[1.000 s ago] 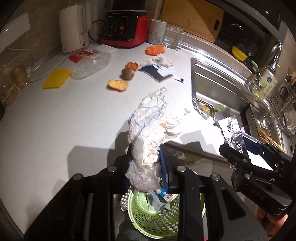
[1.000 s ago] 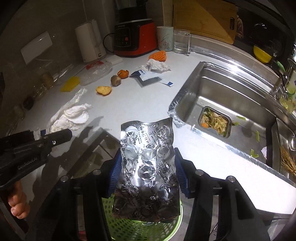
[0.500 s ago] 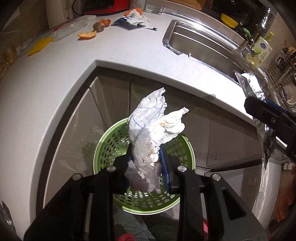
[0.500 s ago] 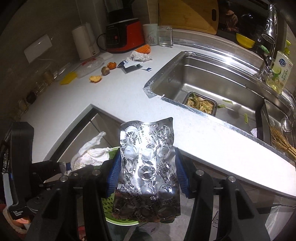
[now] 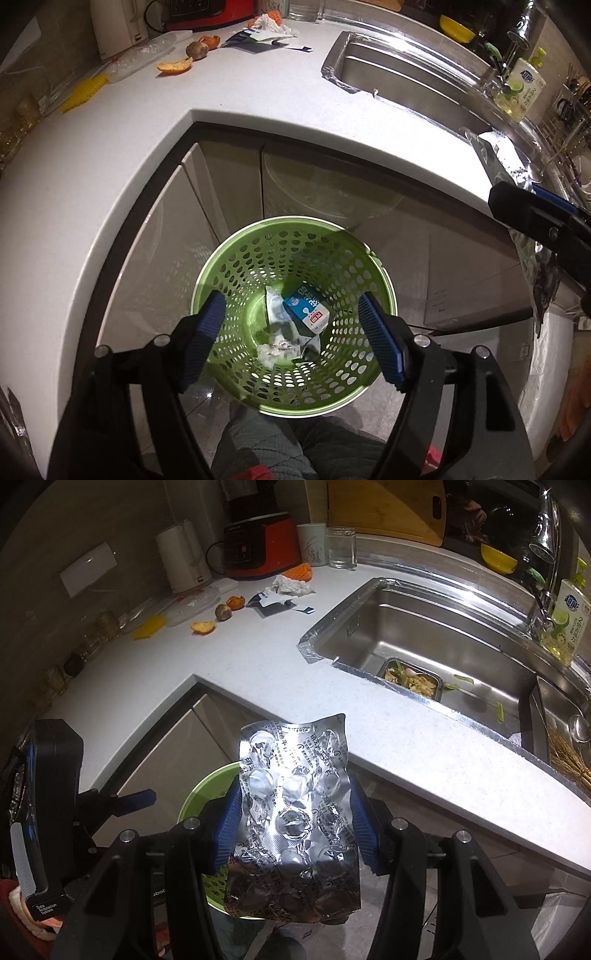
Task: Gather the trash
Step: 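Open the right tool to drop the foil blister pack into the basket, then grasp the yellow mesh net with the left tool while the right grasps the clear plastic bag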
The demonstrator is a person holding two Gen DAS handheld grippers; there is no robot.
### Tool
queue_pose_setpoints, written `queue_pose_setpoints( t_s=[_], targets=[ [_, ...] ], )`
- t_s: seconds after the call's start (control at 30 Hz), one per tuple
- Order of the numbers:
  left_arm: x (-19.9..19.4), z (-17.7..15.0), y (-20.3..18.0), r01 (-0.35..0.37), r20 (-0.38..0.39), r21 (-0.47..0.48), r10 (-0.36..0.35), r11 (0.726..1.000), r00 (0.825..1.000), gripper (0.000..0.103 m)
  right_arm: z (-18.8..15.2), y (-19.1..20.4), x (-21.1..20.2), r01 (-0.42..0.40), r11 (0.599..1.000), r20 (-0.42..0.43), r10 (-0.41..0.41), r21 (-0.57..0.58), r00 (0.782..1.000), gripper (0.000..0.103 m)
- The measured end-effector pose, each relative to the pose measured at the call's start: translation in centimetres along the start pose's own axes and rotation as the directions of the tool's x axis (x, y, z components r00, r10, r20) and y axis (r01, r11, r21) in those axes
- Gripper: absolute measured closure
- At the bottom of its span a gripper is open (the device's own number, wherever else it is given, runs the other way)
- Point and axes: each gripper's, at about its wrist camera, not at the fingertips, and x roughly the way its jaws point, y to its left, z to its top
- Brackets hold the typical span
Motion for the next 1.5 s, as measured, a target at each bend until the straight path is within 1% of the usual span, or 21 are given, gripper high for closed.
queue_pose_setpoints(
  t_s=[0.1, 0.2, 0.3, 0.47, 0.57, 0.63, 0.67, 0.7, 0.77, 1.0, 1.13, 1.2, 1.3, 1.47, 1.5],
  targets=[
    [-1.5, 0.5, 1.0, -0.014, 0.034, -0.032, 0.015, 0.999, 0.999, 0.028, 0.0, 0.3, 0.2, -0.01, 1.0, -0.006, 0.01, -0.013, 1.0, 0.048],
    [-3.3, 1.1, 2.2, -0.035, 0.075, -0.073, 0.04, 0.997, 0.996, 0.024, -0.3, 0.9, 0.7, -0.022, 0.999, -0.019, 0.022, -0.031, 1.0, 0.048],
    [-4.9, 1.5, 3.6, -0.068, 0.119, -0.11, 0.081, 0.992, 0.99, 0.02, -0.8, 1.9, 1.6, -0.038, 0.998, -0.041, 0.036, -0.058, 0.999, 0.048],
    [-6.7, 1.8, 5.4, -0.095, 0.157, -0.168, 0.122, 0.981, 0.98, 0.018, -1.8, 3.7, 3.6, -0.053, 0.993, -0.085, 0.044, -0.107, 0.995, 0.047],
    [-7.3, 1.6, 6.2, -0.113, 0.169, -0.189, 0.146, 0.975, 0.975, 0.018, -2.0, 4.4, 4.5, -0.052, 0.99, -0.111, 0.038, -0.131, 0.993, 0.044],
    [-7.4, 1.6, 6.6, -0.118, 0.166, -0.201, 0.152, 0.972, 0.974, 0.018, -2.1, 5.0, 5.1, -0.03, 0.987, -0.132, 0.01, -0.158, 0.991, 0.041],
    [-7.5, 1.5, 6.8, -0.116, 0.164, -0.207, 0.152, 0.971, 0.975, 0.018, -2.1, 5.3, 5.2, -0.025, 0.986, -0.134, 0.002, -0.167, 0.991, 0.035],
    [-7.5, 1.5, 7.1, -0.115, 0.163, -0.214, 0.152, 0.97, 0.975, 0.018, -2.1, 5.6, 5.3, -0.02, 0.984, -0.132, -0.004, -0.175, 0.991, 0.029],
    [-7.5, 1.5, 7.6, -0.116, 0.162, -0.226, 0.154, 0.967, 0.975, 0.018, -1.9, 5.8, 5.1, -0.011, 0.983, -0.121, -0.012, -0.183, 0.993, 0.022],
    [-7.9, 2.0, 8.4, -0.116, 0.175, -0.24, 0.16, 0.964, 0.971, 0.016, -0.9, 6.4, 4.2, -0.007, 0.981, -0.095, -0.011, -0.193, 0.995, 0.018],
    [-8.1, 2.4, 8.8, -0.116, 0.187, -0.244, 0.164, 0.963, 0.969, 0.013, -0.2, 6.7, 4.0, -0.007, 0.981, -0.083, -0.01, -0.193, 0.997, 0.017],
    [-8.2, 2.8, 9.1, -0.11, 0.19, -0.248, 0.16, 0.963, 0.969, 0.012, 0.1, 6.9, 3.7, -0.005, 0.981, -0.072, -0.009, -0.193, 0.997, 0.014],
    [-8.2, 3.4, 9.7, -0.104, 0.194, -0.257, 0.157, 0.961, 0.968, 0.008, 0.9, 7.2, 3.5, 0.0, 0.981, -0.055, -0.011, -0.194, 0.998, 0.009],
    [-8.3, 5.0, 11.1, -0.095, 0.209, -0.262, 0.153, 0.96, 0.966, 0.008, 2.5, 7.6, 3.4, 0.003, 0.982, -0.022, -0.008, -0.189, 1.0, 0.002],
    [-8.2, 5.4, 11.5, -0.093, 0.212, -0.261, 0.151, 0.961, 0.966, 0.008, 2.9, 7.8, 3.4, 0.005, 0.982, -0.014, -0.008, -0.188, 1.0, 0.002]
  ],
)
